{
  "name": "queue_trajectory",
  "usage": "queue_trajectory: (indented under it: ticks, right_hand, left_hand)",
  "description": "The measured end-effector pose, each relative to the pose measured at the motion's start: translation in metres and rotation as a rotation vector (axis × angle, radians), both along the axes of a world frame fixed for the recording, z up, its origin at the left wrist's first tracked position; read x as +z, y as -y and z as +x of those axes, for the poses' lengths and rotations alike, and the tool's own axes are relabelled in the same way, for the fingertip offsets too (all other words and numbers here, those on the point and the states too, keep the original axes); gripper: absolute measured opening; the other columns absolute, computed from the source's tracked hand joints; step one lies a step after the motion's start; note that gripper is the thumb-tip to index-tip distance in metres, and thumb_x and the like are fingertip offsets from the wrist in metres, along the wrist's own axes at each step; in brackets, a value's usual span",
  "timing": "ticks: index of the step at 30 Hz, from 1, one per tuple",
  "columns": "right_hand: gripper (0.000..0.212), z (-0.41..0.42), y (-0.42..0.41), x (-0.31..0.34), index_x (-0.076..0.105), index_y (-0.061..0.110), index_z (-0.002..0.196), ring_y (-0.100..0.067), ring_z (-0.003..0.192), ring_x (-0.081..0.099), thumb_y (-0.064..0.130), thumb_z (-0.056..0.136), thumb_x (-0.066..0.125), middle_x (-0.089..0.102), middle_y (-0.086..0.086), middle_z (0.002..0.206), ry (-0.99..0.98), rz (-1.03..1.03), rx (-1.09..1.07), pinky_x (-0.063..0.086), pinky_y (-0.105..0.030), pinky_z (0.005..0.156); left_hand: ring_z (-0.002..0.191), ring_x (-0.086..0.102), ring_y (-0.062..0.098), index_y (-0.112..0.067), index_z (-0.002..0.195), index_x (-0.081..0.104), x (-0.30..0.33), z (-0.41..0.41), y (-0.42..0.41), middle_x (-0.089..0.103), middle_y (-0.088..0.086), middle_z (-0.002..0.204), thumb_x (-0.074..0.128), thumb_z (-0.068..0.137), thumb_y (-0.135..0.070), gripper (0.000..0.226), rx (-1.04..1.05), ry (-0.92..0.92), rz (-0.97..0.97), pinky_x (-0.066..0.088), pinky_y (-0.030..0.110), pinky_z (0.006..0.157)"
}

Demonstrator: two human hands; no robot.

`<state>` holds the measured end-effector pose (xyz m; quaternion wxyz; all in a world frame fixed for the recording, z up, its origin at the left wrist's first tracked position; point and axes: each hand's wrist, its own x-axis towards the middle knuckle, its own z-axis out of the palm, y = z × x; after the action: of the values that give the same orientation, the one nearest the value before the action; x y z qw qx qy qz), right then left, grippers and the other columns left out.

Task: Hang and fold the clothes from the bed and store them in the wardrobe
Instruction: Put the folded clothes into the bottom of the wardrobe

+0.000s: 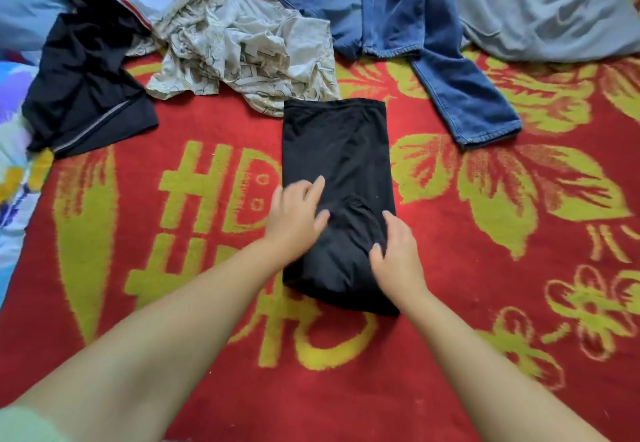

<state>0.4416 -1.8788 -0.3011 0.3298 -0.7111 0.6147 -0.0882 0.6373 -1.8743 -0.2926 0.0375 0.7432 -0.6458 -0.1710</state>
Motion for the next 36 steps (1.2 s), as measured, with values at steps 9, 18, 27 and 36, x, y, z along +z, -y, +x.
queue_trajectory:
  ticks: [9, 18, 27, 36]
  right_hand:
    - [0.106, -0.034, -0.045, -0.060, -0.024, 0.033, 0.144, -0.026, 0.143, -0.025, 0.038, 0.086, 0.065, -0.029, 0.001, 0.154, -0.542, 0.055, 0.675, -0.008, -0.064, 0.111]
    - [0.088, -0.025, -0.036, -0.035, -0.010, 0.027, 0.154, -0.032, 0.149, -0.014, -0.008, 0.090, 0.039, -0.017, -0.005, 0.162, -0.575, 0.268, 0.801, 0.008, -0.052, 0.119]
    - [0.028, -0.024, 0.009, 0.026, 0.060, 0.023, 0.091, -0.015, 0.087, 0.053, -0.002, 0.081, 0.053, 0.058, 0.005, 0.085, -0.178, 0.951, 0.798, 0.042, -0.027, 0.072]
    - [0.066, 0.017, 0.049, -0.003, 0.028, 0.016, 0.151, -0.031, 0.145, 0.022, 0.018, 0.090, 0.054, 0.023, -0.011, 0.157, -0.330, -0.037, 0.388, 0.028, -0.051, 0.112]
  left_hand:
    - [0.132, -0.041, 0.022, -0.016, 0.139, -0.036, -0.090, -0.028, -0.102, -0.040, 0.006, 0.149, 0.057, 0.090, -0.041, 0.108, -0.385, 0.195, 0.382, -0.013, 0.055, 0.114]
    - [0.144, -0.026, 0.029, -0.013, 0.151, -0.018, -0.066, -0.025, -0.108, -0.028, 0.017, 0.156, 0.036, 0.083, 0.019, 0.093, -0.446, -0.017, 0.591, -0.005, 0.042, 0.120]
    - [0.061, 0.034, 0.021, -0.013, 0.077, 0.050, 0.006, 0.007, -0.065, 0.040, 0.004, 0.070, 0.044, 0.060, -0.010, 0.019, -0.214, -0.559, 1.127, 0.021, 0.028, 0.052]
    - [0.144, 0.025, 0.025, -0.010, 0.151, 0.026, -0.023, 0.025, -0.008, 0.029, 0.011, 0.156, 0.050, 0.090, -0.014, 0.066, 0.116, -0.149, 0.067, 0.022, 0.044, 0.116]
